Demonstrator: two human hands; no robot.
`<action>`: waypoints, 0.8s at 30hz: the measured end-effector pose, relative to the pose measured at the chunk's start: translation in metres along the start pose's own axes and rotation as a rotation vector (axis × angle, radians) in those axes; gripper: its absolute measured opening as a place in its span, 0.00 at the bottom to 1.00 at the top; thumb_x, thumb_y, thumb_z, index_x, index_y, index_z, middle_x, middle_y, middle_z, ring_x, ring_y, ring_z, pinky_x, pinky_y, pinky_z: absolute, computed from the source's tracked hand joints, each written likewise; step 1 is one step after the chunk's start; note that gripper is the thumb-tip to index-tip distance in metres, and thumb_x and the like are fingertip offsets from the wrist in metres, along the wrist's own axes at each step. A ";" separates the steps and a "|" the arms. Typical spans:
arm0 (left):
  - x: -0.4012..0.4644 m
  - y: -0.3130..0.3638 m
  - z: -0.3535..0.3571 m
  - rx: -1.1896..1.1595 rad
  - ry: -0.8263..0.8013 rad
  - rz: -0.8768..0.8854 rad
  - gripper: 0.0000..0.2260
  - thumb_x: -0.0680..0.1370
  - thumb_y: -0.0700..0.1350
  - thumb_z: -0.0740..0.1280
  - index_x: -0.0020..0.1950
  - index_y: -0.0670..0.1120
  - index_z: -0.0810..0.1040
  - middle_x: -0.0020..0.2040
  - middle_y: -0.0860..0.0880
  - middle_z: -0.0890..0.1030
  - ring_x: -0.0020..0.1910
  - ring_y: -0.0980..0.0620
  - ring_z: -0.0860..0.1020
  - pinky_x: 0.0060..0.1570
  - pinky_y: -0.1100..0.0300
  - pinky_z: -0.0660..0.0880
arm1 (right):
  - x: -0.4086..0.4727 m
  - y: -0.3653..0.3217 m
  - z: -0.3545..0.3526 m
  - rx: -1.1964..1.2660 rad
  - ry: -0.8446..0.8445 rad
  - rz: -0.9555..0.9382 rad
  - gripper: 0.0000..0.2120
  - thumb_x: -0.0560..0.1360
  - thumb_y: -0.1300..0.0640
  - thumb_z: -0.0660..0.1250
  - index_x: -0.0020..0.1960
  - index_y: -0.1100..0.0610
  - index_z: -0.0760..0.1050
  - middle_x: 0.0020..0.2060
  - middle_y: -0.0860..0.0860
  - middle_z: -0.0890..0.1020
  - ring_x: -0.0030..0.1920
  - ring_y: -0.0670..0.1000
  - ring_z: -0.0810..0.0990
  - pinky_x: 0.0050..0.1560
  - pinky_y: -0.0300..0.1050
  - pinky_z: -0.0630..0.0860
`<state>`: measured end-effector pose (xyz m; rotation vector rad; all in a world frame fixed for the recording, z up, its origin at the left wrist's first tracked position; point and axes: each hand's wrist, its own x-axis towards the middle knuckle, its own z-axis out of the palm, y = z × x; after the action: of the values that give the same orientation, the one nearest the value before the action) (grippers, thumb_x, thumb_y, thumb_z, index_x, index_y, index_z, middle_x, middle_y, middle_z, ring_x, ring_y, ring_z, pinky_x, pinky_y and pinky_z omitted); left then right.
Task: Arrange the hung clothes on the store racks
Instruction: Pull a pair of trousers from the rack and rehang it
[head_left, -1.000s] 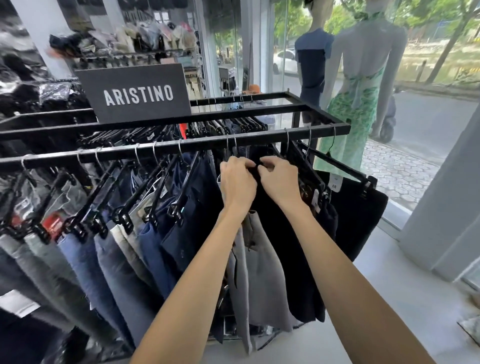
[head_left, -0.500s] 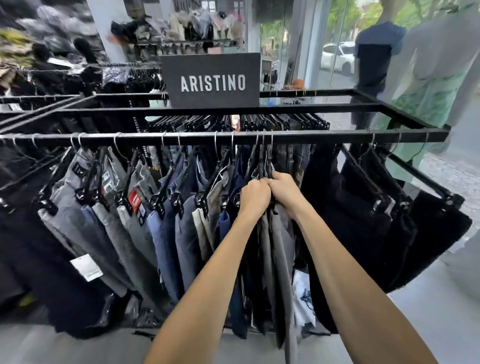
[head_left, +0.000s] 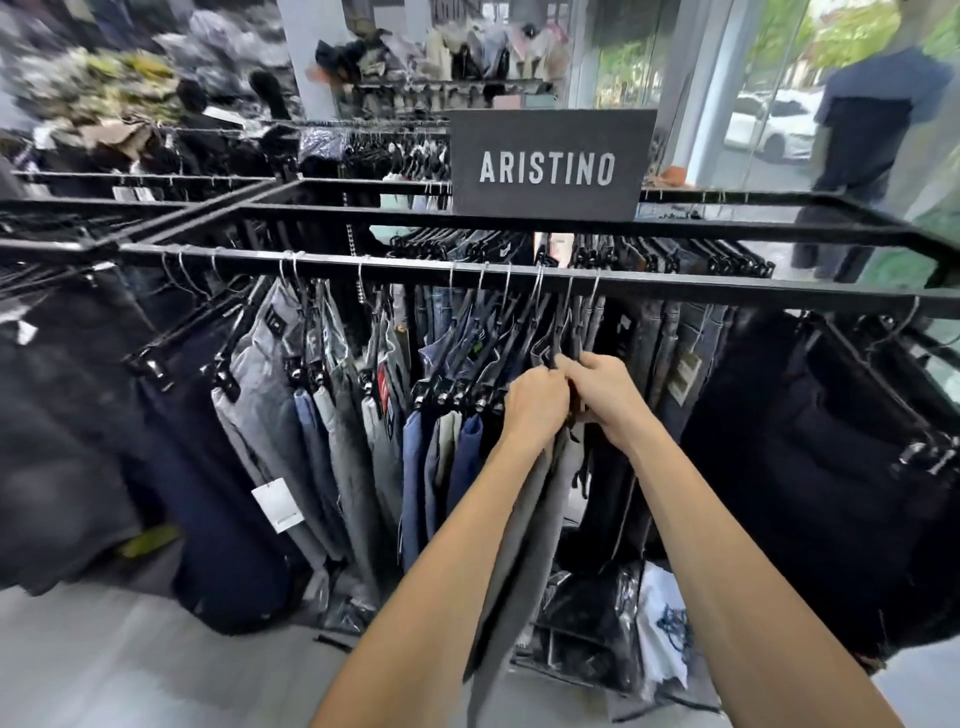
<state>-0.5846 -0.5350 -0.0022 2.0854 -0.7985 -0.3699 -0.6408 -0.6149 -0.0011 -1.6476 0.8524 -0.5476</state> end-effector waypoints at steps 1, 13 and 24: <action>-0.001 0.002 -0.001 0.035 -0.032 0.015 0.15 0.83 0.39 0.54 0.62 0.35 0.75 0.60 0.37 0.79 0.61 0.38 0.76 0.57 0.48 0.72 | 0.006 0.004 -0.003 -0.011 0.023 0.017 0.21 0.78 0.48 0.66 0.53 0.68 0.75 0.39 0.61 0.76 0.42 0.57 0.80 0.40 0.53 0.79; 0.038 -0.007 -0.081 0.394 0.160 0.326 0.13 0.75 0.44 0.71 0.59 0.50 0.81 0.58 0.48 0.80 0.62 0.47 0.74 0.62 0.52 0.72 | -0.002 -0.014 0.009 -0.345 0.070 -0.099 0.20 0.74 0.44 0.72 0.60 0.52 0.71 0.50 0.50 0.72 0.59 0.51 0.70 0.53 0.46 0.70; 0.045 -0.040 -0.078 0.375 -0.109 0.138 0.21 0.82 0.59 0.55 0.73 0.52 0.69 0.71 0.54 0.60 0.58 0.51 0.75 0.61 0.55 0.69 | -0.002 -0.008 0.014 -0.417 0.051 0.033 0.20 0.75 0.63 0.56 0.63 0.46 0.70 0.71 0.58 0.61 0.42 0.53 0.76 0.44 0.46 0.71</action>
<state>-0.4943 -0.4993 0.0131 2.3520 -1.1421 -0.2747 -0.6301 -0.6041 0.0031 -1.9977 1.0823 -0.4070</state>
